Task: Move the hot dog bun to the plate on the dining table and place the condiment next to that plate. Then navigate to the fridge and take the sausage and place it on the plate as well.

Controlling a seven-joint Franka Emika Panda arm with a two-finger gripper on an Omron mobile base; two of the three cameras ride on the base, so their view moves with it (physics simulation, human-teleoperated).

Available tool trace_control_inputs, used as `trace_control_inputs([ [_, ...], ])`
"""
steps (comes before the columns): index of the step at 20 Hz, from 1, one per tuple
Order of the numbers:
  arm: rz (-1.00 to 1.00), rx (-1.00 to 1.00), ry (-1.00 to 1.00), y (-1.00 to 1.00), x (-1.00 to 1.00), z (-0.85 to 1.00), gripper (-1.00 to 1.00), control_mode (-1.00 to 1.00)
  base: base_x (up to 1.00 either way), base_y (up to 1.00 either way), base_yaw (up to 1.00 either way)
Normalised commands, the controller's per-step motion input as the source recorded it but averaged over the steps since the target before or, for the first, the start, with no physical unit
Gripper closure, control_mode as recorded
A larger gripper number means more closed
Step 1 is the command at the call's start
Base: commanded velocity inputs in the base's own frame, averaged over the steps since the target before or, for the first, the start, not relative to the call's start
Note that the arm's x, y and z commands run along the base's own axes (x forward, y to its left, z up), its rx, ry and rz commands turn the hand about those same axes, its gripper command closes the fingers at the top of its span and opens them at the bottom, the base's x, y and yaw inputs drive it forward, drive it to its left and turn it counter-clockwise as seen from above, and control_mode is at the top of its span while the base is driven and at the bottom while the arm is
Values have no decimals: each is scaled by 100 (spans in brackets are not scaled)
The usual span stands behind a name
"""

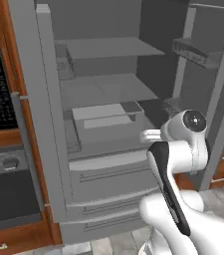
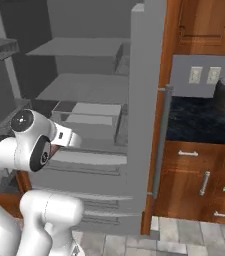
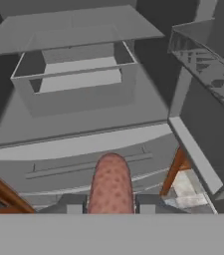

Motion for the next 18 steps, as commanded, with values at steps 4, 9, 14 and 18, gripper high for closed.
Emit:
trace_control_inputs([
  [4,0,0,0,0,0,0,100,100,-89,0,-69],
  [9,0,0,0,0,0,0,100,100,-40,-41,-73],
  [14,0,0,0,0,0,0,100,100,-3,-93,-66],
  [18,0,0,0,0,0,0,100,100,18,-100,-62],
])
